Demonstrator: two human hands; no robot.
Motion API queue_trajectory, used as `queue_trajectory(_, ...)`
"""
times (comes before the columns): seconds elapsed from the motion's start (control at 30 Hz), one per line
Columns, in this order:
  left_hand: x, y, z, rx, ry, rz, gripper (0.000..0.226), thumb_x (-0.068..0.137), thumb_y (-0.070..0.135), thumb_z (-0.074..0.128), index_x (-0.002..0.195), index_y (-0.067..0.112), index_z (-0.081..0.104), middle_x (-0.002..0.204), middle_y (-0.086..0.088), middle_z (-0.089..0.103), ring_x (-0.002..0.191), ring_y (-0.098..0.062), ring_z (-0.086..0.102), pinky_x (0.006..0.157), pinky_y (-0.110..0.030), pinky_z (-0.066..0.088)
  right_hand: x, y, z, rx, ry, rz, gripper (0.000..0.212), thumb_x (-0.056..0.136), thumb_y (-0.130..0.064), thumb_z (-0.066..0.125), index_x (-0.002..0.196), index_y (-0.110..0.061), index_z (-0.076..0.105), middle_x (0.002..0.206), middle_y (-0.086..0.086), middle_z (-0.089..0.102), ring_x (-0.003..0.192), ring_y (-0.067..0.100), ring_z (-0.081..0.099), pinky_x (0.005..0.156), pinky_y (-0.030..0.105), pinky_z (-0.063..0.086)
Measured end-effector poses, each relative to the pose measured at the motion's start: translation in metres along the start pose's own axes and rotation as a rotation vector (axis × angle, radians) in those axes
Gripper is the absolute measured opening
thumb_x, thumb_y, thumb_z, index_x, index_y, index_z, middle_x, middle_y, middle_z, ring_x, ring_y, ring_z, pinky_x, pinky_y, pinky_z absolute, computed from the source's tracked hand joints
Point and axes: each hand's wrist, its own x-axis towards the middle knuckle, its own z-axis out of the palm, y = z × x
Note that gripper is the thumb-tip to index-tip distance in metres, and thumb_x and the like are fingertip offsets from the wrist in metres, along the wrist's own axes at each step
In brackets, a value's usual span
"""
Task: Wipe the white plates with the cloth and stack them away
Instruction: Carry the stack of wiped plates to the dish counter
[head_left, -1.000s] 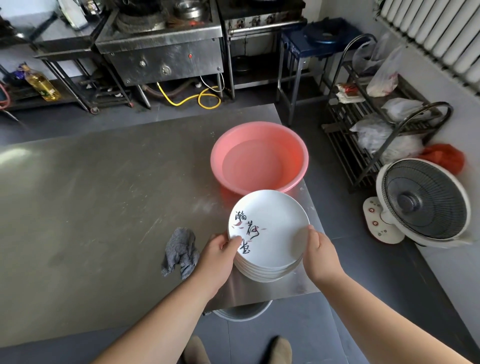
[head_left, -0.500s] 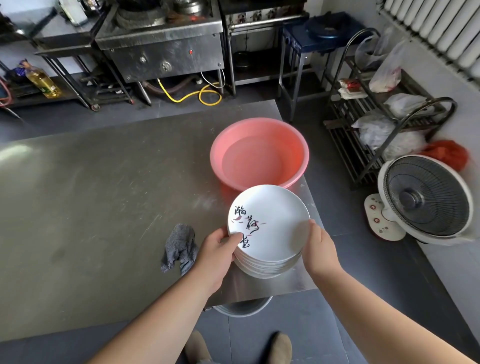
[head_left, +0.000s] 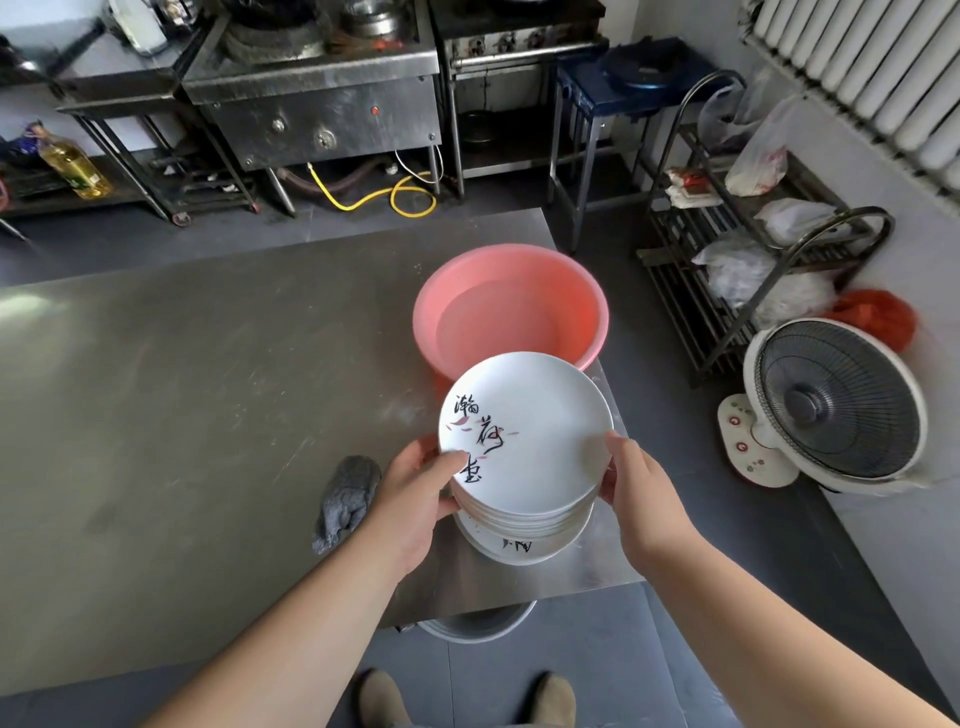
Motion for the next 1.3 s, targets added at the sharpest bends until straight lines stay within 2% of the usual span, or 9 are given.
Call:
queue_trajectory(0.1,-0.003,0.0,-0.002,-0.013,-0.007,-0.004,0.031,0.1,0.004,0.063,0.13,0.008,0.064,0.12,-0.011,0.077,0.116,-0.029,0.071,0.086,-0.045,0.062,0.001,0.003,-0.005,0.043,-0.063,-0.011,0.066,0.088,-0.063,0.05,0.098,0.002,0.059,0.085,0.002,0.057,0.083,0.021,0.054,0.107,0.063,0.048)
queue_trajectory(0.3,-0.015,-0.009,-0.002,-0.041,0.003,0.034,0.035,0.098,0.001,0.064,0.133,0.008,0.062,0.124,-0.01,0.075,0.116,-0.027,0.072,0.093,-0.044,0.061,-0.006,0.002,-0.013,0.066,-0.141,-0.077,0.058,0.086,-0.055,0.057,0.106,-0.002,0.068,0.104,0.029,0.065,0.089,0.025,0.063,0.103,0.052,0.056)
queue_trajectory(0.43,-0.029,-0.005,-0.005,-0.01,0.003,0.08,0.033,0.099,0.004,0.065,0.131,0.009,0.064,0.124,-0.009,0.076,0.117,-0.026,0.071,0.09,-0.039,0.061,-0.022,0.0,-0.013,0.045,-0.124,-0.16,0.037,0.085,-0.055,0.055,0.111,-0.036,0.073,0.102,-0.002,0.078,0.094,0.019,0.074,0.093,0.039,0.059)
queue_trajectory(0.53,-0.04,0.002,-0.005,0.028,0.016,0.128,0.033,0.1,0.003,0.064,0.132,0.01,0.063,0.124,-0.005,0.076,0.114,-0.019,0.072,0.087,-0.034,0.06,-0.032,-0.003,-0.013,0.032,-0.131,-0.227,0.035,0.086,-0.059,0.055,0.12,-0.055,0.059,0.106,0.003,0.077,0.101,0.025,0.074,0.1,0.046,0.056)
queue_trajectory(0.83,-0.073,0.026,-0.011,0.017,-0.004,0.229,0.031,0.098,0.0,0.064,0.128,0.01,0.065,0.12,-0.012,0.076,0.094,-0.02,0.071,0.062,-0.017,0.053,-0.05,-0.031,-0.02,-0.032,-0.213,-0.418,0.05,0.09,-0.071,0.058,0.136,-0.052,0.053,0.114,-0.004,0.077,0.11,0.021,0.073,0.104,0.055,0.052)
queue_trajectory(1.0,-0.091,0.039,-0.011,-0.051,0.03,0.321,0.066,0.077,0.015,0.07,0.141,0.025,0.058,0.122,-0.01,0.073,0.079,-0.017,0.061,0.053,-0.016,0.046,-0.057,-0.052,-0.015,0.001,-0.297,-0.481,0.061,0.082,-0.081,0.063,0.135,-0.051,0.057,0.117,-0.002,0.075,0.11,0.02,0.073,0.101,0.054,0.055)
queue_trajectory(1.1,-0.104,0.042,-0.02,-0.02,0.072,0.366,0.07,0.072,0.025,0.075,0.14,0.035,0.06,0.127,-0.006,0.073,0.089,-0.025,0.066,0.06,-0.033,0.048,-0.059,-0.057,-0.005,0.022,-0.36,-0.476,0.062,0.081,-0.08,0.066,0.134,-0.049,0.059,0.117,-0.001,0.076,0.113,0.021,0.072,0.104,0.055,0.052)
queue_trajectory(1.2,-0.119,0.04,-0.034,-0.028,0.157,0.356,0.067,0.079,0.018,0.071,0.143,0.036,0.058,0.132,0.001,0.072,0.119,-0.031,0.068,0.091,-0.06,0.057,-0.06,-0.059,0.011,0.014,-0.446,-0.45,0.055,0.084,-0.067,0.067,0.135,-0.046,0.059,0.118,-0.002,0.076,0.113,0.021,0.072,0.107,0.055,0.05)
queue_trajectory(1.3,-0.137,0.036,-0.053,-0.048,0.235,0.355,0.068,0.081,0.014,0.067,0.145,0.033,0.056,0.133,0.001,0.072,0.124,-0.026,0.068,0.101,-0.062,0.054,-0.065,-0.065,0.034,0.0,-0.502,-0.442,0.051,0.083,-0.063,0.067,0.131,-0.045,0.062,0.115,0.001,0.076,0.109,0.026,0.073,0.104,0.057,0.053)
